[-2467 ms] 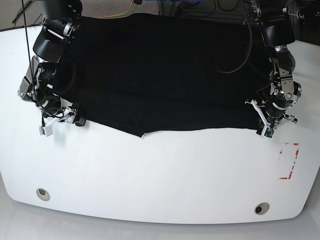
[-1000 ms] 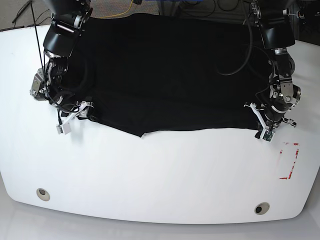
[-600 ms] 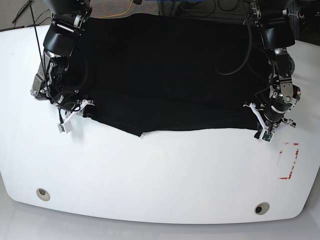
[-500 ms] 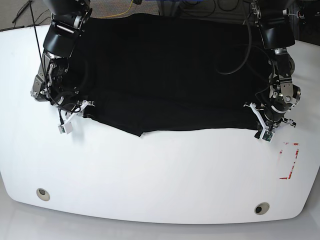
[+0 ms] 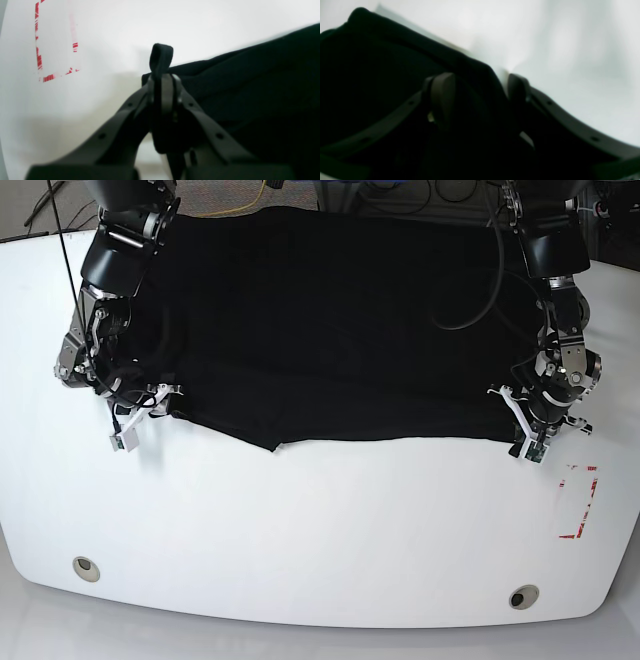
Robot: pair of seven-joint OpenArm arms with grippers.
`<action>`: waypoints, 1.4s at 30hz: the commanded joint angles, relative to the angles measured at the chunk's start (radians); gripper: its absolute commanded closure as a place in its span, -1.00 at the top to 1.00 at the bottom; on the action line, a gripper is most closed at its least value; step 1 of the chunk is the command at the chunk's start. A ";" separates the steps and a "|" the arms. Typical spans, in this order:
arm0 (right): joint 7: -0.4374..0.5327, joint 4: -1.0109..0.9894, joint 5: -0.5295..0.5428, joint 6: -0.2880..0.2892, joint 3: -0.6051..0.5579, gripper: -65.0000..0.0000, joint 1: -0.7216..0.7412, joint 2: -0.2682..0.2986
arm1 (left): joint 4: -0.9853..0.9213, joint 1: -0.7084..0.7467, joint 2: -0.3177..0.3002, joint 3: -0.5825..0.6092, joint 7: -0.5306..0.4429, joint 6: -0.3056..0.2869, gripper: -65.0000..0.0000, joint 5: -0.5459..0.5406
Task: Layout the t-shirt on the table in an organized manner, then fold the t-shirt properly
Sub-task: 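Press and adjust the folded hem edge with the right gripper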
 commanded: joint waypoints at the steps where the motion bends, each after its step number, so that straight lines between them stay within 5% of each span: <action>1: 0.014 0.021 0.015 0.000 0.004 0.05 0.033 0.017 | 0.015 -0.020 -0.013 -0.003 -0.022 0.005 -1.00 -0.009; 18: 0.017 0.018 0.011 -0.002 0.007 0.05 0.064 0.018 | 0.015 -0.020 -0.013 -0.003 -0.022 0.005 -1.00 -0.009; 27: 0.017 0.016 0.011 -0.003 0.008 -0.25 0.059 0.018 | 0.015 -0.020 -0.013 -0.003 -0.022 0.005 -1.00 -0.009; 42: 0.078 0.016 0.009 -0.084 0.008 0.28 0.044 0.066 | 0.015 -0.020 -0.013 -0.003 -0.022 0.005 -1.00 -0.009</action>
